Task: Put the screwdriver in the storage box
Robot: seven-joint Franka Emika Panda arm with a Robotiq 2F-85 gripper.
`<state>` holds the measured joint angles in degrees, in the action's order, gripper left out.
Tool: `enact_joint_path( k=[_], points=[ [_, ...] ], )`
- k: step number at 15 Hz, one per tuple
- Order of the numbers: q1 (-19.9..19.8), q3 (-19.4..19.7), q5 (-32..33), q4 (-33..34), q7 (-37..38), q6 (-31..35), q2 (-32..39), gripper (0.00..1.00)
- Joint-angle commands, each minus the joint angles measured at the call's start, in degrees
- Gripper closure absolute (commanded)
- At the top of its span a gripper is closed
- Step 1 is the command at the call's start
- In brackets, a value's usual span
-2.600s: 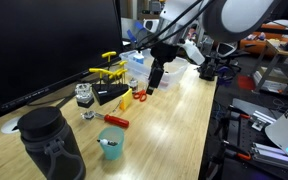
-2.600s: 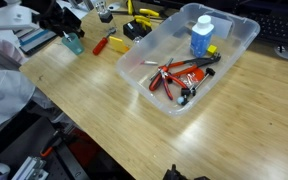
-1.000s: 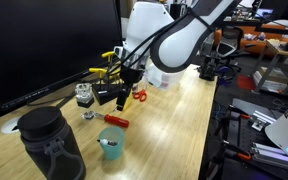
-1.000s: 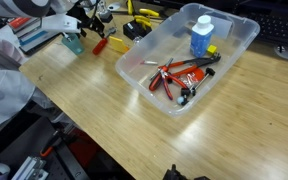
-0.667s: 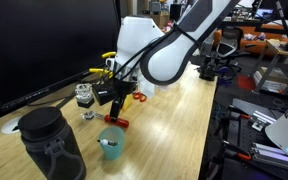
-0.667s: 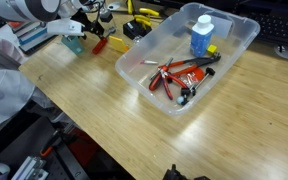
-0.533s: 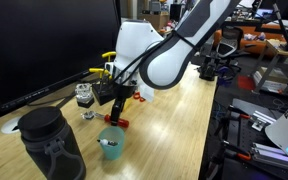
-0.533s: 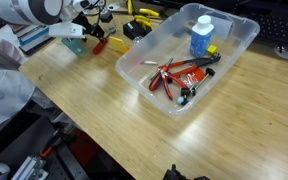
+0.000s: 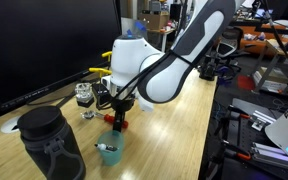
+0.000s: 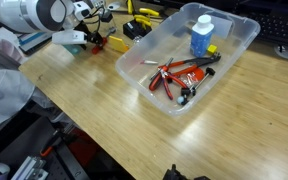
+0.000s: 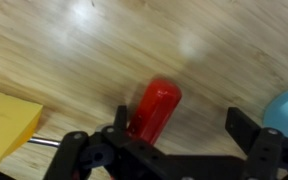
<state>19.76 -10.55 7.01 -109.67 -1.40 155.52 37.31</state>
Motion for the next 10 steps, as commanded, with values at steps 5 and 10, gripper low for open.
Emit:
enact_joint_path(
  k=[5, 10],
  points=[
    [1.9, 2.3, 2.0, 2.3, 1.3, -2.9, 0.8, 0.00],
    [2.8, 4.6, 3.8, 2.1, 3.3, -2.8, 0.7, 0.12]
  ],
)
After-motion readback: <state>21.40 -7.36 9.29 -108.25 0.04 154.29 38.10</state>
